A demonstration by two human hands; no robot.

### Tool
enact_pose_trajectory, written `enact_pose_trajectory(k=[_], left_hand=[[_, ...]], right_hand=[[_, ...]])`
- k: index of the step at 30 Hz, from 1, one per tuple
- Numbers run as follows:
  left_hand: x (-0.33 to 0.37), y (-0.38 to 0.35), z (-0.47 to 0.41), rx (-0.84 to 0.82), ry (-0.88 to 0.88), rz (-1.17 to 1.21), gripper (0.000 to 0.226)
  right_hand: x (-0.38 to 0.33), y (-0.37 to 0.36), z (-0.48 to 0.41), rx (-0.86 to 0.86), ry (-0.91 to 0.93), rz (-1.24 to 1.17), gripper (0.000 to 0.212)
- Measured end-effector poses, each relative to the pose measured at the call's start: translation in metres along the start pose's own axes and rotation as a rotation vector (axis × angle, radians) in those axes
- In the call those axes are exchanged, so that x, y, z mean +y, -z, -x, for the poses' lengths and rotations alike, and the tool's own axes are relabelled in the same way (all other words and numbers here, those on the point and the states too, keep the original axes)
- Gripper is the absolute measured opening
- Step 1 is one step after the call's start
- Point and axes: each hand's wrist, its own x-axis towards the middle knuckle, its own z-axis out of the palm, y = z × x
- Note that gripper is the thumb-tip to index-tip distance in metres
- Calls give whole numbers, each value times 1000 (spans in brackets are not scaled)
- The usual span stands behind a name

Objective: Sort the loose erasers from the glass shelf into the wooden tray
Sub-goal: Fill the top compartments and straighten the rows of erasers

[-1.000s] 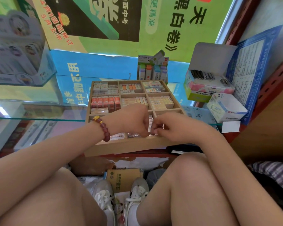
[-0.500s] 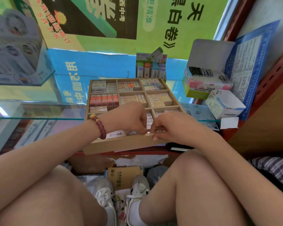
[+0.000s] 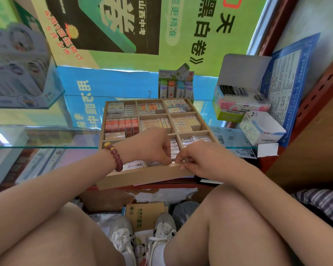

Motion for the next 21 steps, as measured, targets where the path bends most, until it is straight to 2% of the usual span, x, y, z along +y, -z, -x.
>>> enact_pose_trajectory(k=[3,6,8,10,12,17,20,21], left_hand=[[-2,-3,7,-13,6,-3,39],[4,-13,21,19,22,-176,51],[8,-20,25,107,6,-248,40],[6,-25,26,187,-36,-210,23],[4,-27,25,209,-62,-180,16],[1,-28,25,210,-56,-175,15],[-5,-26,30,203,-54,-169,30],[-6,-25,32,214,-51,-157,38]], right_hand=[[1,-3,1,56,5,6,21],[4,-6,1,69,-14,-13,21],[3,-7,1,76,-15,-15,20],[2,-7,1,80,-15,-17,21],[1,-7,2,91,-20,-18,21],[5,-10,1,65,21,7,16],[12,-9,1,35,17,-128,9],[14,-8,1,53,13,-216,12]])
